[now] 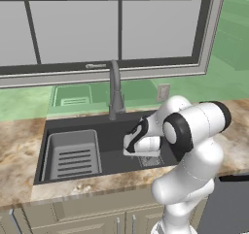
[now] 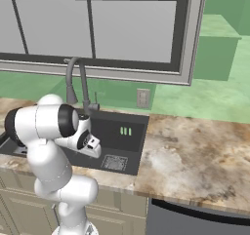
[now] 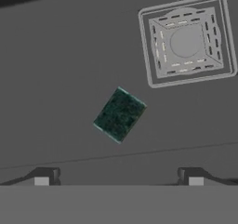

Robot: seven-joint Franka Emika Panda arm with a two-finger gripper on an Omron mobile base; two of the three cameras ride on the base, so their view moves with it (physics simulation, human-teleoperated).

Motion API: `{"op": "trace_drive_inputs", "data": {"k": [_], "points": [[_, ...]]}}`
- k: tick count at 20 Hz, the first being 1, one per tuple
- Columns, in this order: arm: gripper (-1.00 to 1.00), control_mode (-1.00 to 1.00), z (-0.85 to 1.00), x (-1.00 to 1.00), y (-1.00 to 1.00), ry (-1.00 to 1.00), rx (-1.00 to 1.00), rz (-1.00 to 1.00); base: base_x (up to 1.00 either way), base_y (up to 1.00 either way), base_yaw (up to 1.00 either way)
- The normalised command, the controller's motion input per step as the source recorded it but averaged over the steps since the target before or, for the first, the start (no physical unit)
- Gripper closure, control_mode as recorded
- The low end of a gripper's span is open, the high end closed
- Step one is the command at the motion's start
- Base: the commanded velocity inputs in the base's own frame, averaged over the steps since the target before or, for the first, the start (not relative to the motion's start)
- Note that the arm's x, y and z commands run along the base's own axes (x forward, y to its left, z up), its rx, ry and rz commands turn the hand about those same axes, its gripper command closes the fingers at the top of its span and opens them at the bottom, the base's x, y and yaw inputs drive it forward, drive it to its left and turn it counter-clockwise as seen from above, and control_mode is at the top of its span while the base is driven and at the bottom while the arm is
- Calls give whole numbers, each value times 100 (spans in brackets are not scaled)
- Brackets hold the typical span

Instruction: Pick up the sponge and sponge from the sink, and place them back in the cabinet, and close the cabinet doors.

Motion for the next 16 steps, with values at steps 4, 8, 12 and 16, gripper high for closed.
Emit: {"op": "trace_drive_inputs", "data": {"k": [4, 8, 12, 16], "points": [[-100, -100, -7, 1, 0, 0, 0, -7, 0, 0, 0], [-100, -100, -8, 5, 0, 0, 0, -8, 0, 0, 0], [-100, -100, -9, 5, 4, 0, 0, -8, 0, 0, 0], [-100, -100, -11, 3, 6, 0, 0, -8, 0, 0, 0]]}}
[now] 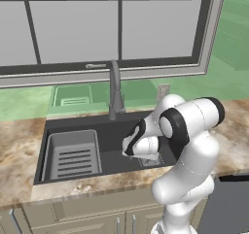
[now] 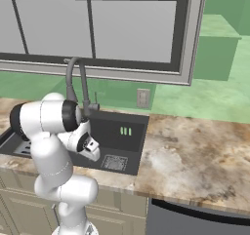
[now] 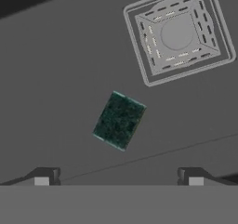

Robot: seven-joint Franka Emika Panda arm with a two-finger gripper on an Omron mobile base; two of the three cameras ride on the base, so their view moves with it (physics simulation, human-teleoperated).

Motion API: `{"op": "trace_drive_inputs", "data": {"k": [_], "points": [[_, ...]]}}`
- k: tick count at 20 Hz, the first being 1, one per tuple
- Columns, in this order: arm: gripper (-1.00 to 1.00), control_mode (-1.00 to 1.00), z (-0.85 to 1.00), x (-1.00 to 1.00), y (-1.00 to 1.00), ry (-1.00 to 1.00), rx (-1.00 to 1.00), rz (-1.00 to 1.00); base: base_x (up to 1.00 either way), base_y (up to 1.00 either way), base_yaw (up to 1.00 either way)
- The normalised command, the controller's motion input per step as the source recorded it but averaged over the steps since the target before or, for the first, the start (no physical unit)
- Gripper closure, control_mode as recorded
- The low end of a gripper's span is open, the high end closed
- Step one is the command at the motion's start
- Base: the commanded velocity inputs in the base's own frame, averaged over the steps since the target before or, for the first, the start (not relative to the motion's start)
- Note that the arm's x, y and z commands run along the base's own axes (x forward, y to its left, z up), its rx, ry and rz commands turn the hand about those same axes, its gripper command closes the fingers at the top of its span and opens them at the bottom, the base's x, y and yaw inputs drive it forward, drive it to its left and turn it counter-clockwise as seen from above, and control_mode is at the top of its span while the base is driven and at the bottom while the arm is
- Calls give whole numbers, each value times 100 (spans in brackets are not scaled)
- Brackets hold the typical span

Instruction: Pick up the sponge and sponge from the sink, and place them back in the cabinet, and close the cabinet doors.

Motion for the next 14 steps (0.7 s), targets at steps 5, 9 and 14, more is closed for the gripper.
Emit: {"op": "trace_drive_inputs", "data": {"k": [5, 9, 14], "points": [[-100, -100, -9, 0, 5, 0, 0, -6, 0, 0, 0], [-100, -100, -8, 0, 0, 0, 0, -5, 0, 0, 0], [-100, -100, -6, 0, 0, 0, 0, -5, 0, 0, 0]]}}
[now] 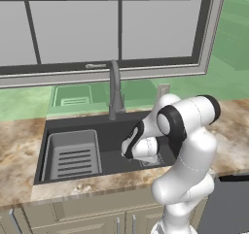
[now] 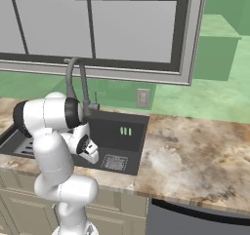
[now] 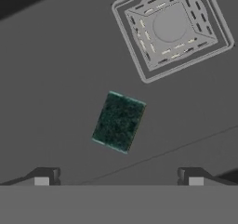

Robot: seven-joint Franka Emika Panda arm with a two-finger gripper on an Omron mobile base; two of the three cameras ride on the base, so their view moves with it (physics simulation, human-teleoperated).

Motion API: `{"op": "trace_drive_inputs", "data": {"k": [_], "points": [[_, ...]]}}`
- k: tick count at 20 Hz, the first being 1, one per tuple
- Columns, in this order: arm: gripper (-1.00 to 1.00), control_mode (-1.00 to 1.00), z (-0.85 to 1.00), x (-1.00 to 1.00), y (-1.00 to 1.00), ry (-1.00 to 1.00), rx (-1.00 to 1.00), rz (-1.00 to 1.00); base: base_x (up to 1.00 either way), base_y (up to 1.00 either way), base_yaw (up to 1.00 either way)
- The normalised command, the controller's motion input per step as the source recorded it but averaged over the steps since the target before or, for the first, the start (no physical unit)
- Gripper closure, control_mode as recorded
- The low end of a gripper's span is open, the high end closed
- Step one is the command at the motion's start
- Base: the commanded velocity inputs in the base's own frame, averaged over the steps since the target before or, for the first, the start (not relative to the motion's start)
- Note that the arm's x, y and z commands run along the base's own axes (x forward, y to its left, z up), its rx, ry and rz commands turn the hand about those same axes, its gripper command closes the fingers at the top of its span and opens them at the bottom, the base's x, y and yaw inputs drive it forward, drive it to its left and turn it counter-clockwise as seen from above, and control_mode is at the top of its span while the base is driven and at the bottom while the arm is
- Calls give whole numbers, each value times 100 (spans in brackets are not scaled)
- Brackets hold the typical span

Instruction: Pick up the sponge and sponge from the sink, and place them back in the cabinet, and close the cabinet doors.

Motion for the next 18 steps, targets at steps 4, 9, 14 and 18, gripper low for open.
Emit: {"op": "trace_drive_inputs", "data": {"k": [4, 9, 14, 18], "points": [[-100, -100, -6, 3, 0, 0, -1, -5, 0, 0, 0], [-100, -100, -7, 3, 0, 0, -1, -5, 0, 0, 0], [-100, -100, -10, 4, 0, 0, -1, -4, 0, 0, 0], [-100, -100, -11, 2, 2, 0, 0, -4, 0, 0, 0]]}}
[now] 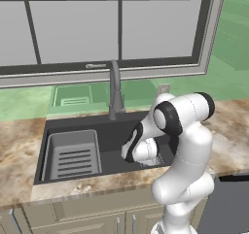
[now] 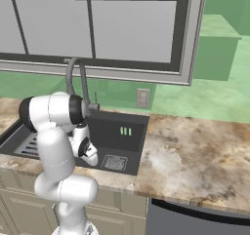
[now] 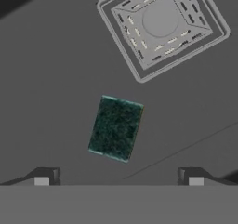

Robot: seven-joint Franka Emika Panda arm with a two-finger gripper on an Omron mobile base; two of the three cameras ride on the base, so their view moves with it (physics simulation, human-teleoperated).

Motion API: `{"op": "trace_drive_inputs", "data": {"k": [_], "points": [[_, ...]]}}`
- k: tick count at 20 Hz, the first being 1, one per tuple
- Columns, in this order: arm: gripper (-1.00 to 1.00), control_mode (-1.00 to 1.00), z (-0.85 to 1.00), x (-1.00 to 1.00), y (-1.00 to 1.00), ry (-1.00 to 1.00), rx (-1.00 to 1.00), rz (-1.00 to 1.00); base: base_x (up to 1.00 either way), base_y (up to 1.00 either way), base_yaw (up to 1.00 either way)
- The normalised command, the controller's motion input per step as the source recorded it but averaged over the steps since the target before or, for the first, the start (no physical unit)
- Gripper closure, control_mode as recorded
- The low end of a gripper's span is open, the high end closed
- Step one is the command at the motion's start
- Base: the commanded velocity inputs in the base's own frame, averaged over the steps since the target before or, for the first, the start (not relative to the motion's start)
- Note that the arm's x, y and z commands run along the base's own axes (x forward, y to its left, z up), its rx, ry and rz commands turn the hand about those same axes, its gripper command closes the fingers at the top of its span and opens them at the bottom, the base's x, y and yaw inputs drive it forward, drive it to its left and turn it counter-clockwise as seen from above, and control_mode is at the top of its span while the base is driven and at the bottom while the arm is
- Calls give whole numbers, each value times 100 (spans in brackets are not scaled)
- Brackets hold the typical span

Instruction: Pick up the sponge and sponge from the sink, and place them back in the cabinet, and close the cabinet doors.

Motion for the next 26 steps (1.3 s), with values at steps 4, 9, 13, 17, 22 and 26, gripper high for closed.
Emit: {"op": "trace_drive_inputs", "data": {"k": [4, 9, 13, 17, 22, 26], "points": [[-100, -100, -10, 0, 2, 0, 0, -4, 0, 0, 0], [-100, -100, -3, 0, 0, 0, 0, -3, 0, 0, 0], [-100, -100, 0, 4, 0, 0, 0, -1, 0, 0, 0], [-100, -100, -1, 8, 0, 0, 0, -1, 0, 0, 0], [-100, -100, -2, 10, 0, 0, 0, -1, 0, 0, 0], [-100, -100, -3, 10, 0, 0, 0, -1, 0, 0, 0]]}}
